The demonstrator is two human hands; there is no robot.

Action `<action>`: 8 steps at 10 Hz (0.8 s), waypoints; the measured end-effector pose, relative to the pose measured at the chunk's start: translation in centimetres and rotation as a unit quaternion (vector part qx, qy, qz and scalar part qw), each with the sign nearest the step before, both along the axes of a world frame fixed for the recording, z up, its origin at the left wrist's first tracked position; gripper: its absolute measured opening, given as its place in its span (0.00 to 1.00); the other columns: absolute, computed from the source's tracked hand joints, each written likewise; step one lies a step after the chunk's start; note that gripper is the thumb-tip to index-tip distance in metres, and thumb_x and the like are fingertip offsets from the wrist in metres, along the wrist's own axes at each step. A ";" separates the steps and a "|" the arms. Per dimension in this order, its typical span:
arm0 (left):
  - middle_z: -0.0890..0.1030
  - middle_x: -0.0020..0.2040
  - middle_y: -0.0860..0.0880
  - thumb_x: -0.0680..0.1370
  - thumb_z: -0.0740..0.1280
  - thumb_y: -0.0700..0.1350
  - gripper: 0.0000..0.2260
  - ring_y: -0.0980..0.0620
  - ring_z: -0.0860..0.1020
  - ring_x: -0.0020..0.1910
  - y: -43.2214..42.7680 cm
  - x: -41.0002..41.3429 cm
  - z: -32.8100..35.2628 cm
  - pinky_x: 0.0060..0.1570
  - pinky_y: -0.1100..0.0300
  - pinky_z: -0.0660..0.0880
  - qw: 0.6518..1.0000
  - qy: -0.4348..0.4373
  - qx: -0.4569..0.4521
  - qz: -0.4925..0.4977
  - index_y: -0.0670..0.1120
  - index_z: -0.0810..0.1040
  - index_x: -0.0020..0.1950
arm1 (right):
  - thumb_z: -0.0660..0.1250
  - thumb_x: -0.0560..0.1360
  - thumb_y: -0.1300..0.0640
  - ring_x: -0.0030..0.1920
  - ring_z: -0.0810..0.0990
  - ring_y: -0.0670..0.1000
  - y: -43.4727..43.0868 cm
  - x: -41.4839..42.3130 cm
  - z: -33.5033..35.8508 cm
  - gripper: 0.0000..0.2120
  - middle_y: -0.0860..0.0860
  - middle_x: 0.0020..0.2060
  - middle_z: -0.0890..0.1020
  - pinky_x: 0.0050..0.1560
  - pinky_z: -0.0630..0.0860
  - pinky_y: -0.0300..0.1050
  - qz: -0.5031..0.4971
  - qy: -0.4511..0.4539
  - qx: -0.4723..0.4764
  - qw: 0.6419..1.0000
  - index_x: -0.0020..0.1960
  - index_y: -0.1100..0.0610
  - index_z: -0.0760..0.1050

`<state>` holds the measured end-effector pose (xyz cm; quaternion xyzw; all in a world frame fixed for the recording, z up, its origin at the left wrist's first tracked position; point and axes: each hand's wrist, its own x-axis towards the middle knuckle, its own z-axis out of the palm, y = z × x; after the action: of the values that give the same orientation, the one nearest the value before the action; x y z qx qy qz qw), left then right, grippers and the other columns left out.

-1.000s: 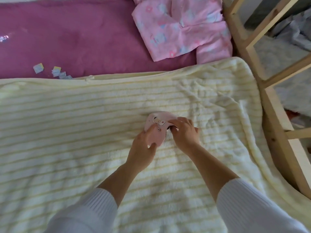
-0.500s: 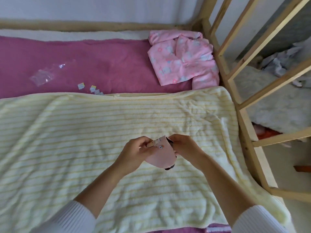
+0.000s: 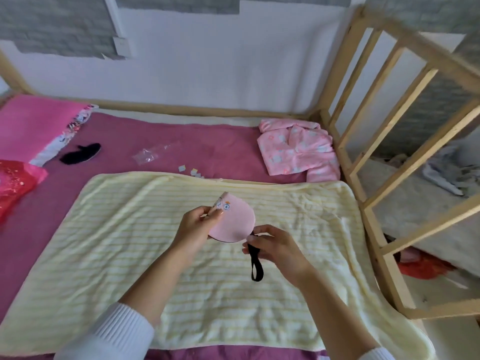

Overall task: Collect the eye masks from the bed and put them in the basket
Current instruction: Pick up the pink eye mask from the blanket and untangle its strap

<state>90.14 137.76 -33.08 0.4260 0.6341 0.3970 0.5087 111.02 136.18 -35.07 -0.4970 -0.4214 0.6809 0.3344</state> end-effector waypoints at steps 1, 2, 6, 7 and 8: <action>0.80 0.45 0.44 0.76 0.68 0.50 0.11 0.46 0.78 0.45 -1.3 -1.3 1.3 0.53 0.43 0.78 1.000 0.009 0.011 0.024 0.43 0.81 0.51 | 0.74 0.67 0.67 0.35 0.83 0.57 -0.7 -1.8 1.6 0.04 0.59 0.33 0.83 0.46 0.79 0.52 -0.048 -0.047 0.080 0.995 0.41 0.66 0.80; 0.80 0.46 0.43 0.76 0.68 0.48 0.11 0.46 0.78 0.45 -2.1 -2.6 2.4 0.53 0.44 0.78 0.999 0.012 0.024 0.042 0.40 0.80 0.51 | 0.74 0.68 0.63 0.29 0.75 0.50 -1.1 -2.6 3.1 0.04 0.56 0.28 0.80 0.33 0.72 0.42 -0.047 -0.093 0.124 0.987 0.36 0.63 0.81; 0.79 0.35 0.51 0.70 0.75 0.39 0.10 0.55 0.76 0.33 -3.0 -5.5 3.0 0.33 0.61 0.72 0.998 0.036 0.048 -0.003 0.40 0.76 0.47 | 0.68 0.66 0.58 0.38 0.78 0.50 -0.8 0.1 7.1 0.04 0.50 0.32 0.77 0.58 0.72 0.53 -0.157 0.350 -0.038 0.923 0.33 0.55 0.75; 0.73 0.31 0.55 0.68 0.75 0.38 0.09 0.55 0.72 0.31 -2.9 -4.6 2.9 0.34 0.60 0.70 0.996 0.034 0.065 -0.043 0.45 0.77 0.45 | 0.63 0.75 0.56 0.57 0.80 0.48 0.0 -0.7 8.3 0.11 0.49 0.51 0.82 0.59 0.70 0.51 -0.187 0.383 0.009 0.905 0.56 0.56 0.77; 0.73 0.33 0.53 0.66 0.75 0.40 0.11 0.54 0.70 0.32 -2.5 -4.5 3.3 0.35 0.60 0.67 0.992 0.046 0.097 -0.062 0.53 0.76 0.37 | 0.54 0.77 0.65 0.52 0.76 0.54 1.1 -1.3 8.9 0.13 0.53 0.46 0.77 0.54 0.68 0.44 -0.161 -0.147 0.181 0.959 0.53 0.58 0.76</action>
<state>85.63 135.27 -29.79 0.5298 0.5878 0.4046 0.4584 109.69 137.32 -26.15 -0.5839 -0.4961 0.4499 0.4588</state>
